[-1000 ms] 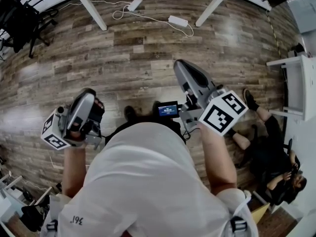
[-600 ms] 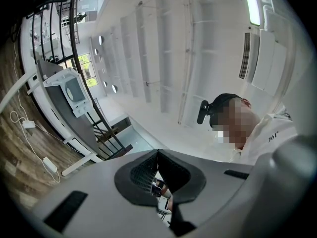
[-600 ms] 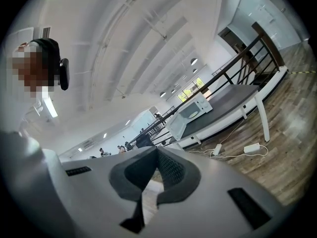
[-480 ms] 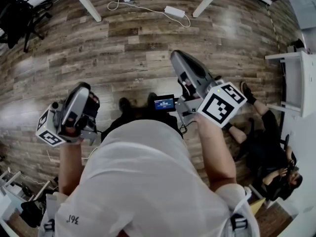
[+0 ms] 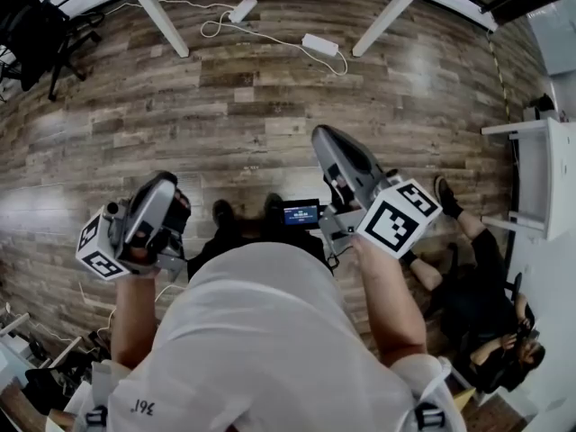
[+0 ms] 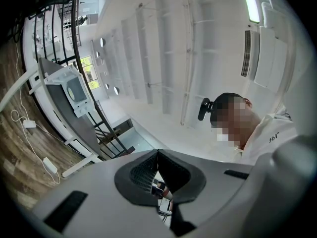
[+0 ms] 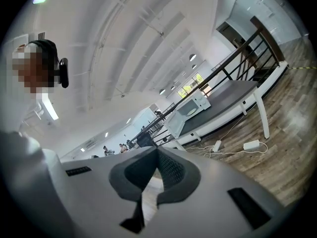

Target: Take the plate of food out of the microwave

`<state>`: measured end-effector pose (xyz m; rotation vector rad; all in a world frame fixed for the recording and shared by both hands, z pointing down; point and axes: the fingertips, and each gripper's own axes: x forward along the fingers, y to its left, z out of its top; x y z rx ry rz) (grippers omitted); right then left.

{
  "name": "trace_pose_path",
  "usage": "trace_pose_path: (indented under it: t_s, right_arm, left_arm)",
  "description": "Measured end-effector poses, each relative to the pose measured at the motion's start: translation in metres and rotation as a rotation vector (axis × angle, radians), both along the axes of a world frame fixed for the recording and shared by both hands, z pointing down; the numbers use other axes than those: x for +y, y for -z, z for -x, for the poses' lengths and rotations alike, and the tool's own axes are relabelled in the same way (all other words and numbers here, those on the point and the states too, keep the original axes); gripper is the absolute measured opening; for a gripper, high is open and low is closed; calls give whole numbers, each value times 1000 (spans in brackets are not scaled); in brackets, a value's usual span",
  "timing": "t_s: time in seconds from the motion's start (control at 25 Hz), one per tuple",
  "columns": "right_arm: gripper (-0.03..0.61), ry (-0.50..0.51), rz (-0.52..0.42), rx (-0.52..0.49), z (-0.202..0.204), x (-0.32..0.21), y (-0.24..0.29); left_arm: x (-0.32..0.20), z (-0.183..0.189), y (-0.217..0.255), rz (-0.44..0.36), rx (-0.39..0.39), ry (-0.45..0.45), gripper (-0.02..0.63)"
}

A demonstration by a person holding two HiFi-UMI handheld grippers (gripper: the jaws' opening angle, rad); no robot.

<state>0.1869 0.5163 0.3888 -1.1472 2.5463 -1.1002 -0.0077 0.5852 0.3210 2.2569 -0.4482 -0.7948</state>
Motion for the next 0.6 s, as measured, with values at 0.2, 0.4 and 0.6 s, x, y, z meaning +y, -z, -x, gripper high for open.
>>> trace_pose_path:
  t_s: [0.2, 0.4, 0.6]
  right_arm:
    - [2, 25, -4, -3, -11, -11, 0]
    - [2, 56, -7, -10, -20, -24, -4]
    - [2, 84, 2, -20, -10, -42, -15]
  left_arm:
    - [-9, -12, 5, -10, -4, 23, 5]
    - [-18, -26, 5, -9, -17, 48, 5]
    - [-35, -16, 0, -8, -81, 147, 5]
